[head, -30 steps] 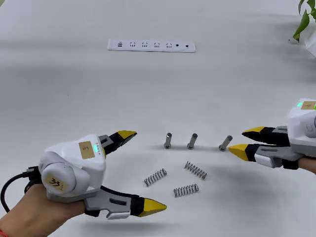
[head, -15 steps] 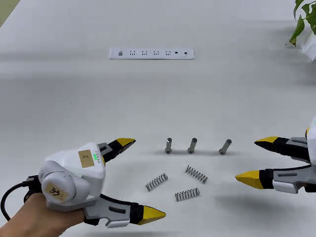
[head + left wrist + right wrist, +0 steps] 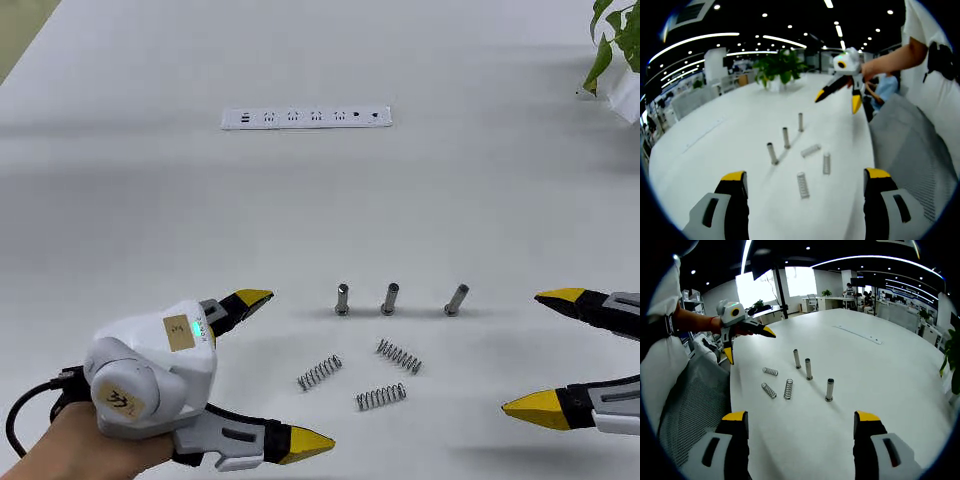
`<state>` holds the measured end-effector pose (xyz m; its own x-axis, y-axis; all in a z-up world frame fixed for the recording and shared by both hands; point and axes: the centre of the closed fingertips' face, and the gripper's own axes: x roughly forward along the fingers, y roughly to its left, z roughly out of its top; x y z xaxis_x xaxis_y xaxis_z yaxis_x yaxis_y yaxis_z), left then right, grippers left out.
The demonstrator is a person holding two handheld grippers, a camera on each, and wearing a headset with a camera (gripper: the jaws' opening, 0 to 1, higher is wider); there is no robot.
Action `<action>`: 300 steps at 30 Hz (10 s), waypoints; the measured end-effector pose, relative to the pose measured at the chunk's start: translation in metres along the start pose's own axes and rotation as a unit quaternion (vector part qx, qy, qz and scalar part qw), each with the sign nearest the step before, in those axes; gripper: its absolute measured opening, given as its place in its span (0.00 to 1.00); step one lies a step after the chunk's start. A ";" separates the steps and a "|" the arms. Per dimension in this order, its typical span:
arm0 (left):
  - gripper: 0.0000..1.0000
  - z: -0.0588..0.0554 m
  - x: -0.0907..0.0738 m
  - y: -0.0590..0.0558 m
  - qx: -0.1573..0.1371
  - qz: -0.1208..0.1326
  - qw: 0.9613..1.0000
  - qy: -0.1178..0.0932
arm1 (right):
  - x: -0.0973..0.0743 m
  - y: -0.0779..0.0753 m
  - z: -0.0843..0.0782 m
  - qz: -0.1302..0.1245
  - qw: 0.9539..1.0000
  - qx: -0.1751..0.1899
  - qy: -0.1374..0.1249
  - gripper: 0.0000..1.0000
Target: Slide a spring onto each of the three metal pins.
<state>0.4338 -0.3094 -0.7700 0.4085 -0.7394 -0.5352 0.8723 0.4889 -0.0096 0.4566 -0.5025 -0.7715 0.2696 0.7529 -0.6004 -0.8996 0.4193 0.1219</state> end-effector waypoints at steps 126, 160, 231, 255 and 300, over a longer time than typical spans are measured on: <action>0.10 0.055 0.023 -0.018 -0.082 -0.013 0.996 -0.033 | 0.010 0.042 0.097 0.019 0.983 0.093 -0.154 0.58; 0.10 0.106 0.024 -0.032 -0.092 -0.037 0.987 -0.124 | 0.018 0.051 0.136 0.058 0.934 0.256 -0.243 0.17; 0.10 0.105 0.028 -0.047 -0.068 -0.069 0.988 -0.120 | 0.012 0.080 0.142 0.076 0.993 -0.006 -0.094 0.21; 0.10 0.102 0.036 -0.058 -0.012 -0.089 0.990 -0.105 | 0.016 0.093 0.119 0.256 0.876 -0.342 0.225 0.22; 0.11 0.102 0.033 -0.059 -0.022 -0.093 0.987 -0.126 | 0.023 0.099 0.110 0.280 0.834 -0.375 0.293 0.12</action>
<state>0.4236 -0.4099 -0.7005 0.3004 -0.9074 -0.2938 0.9286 0.3486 -0.1271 0.4117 -0.3879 -0.6869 -0.2817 0.2544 -0.9251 -0.8487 -0.5158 0.1166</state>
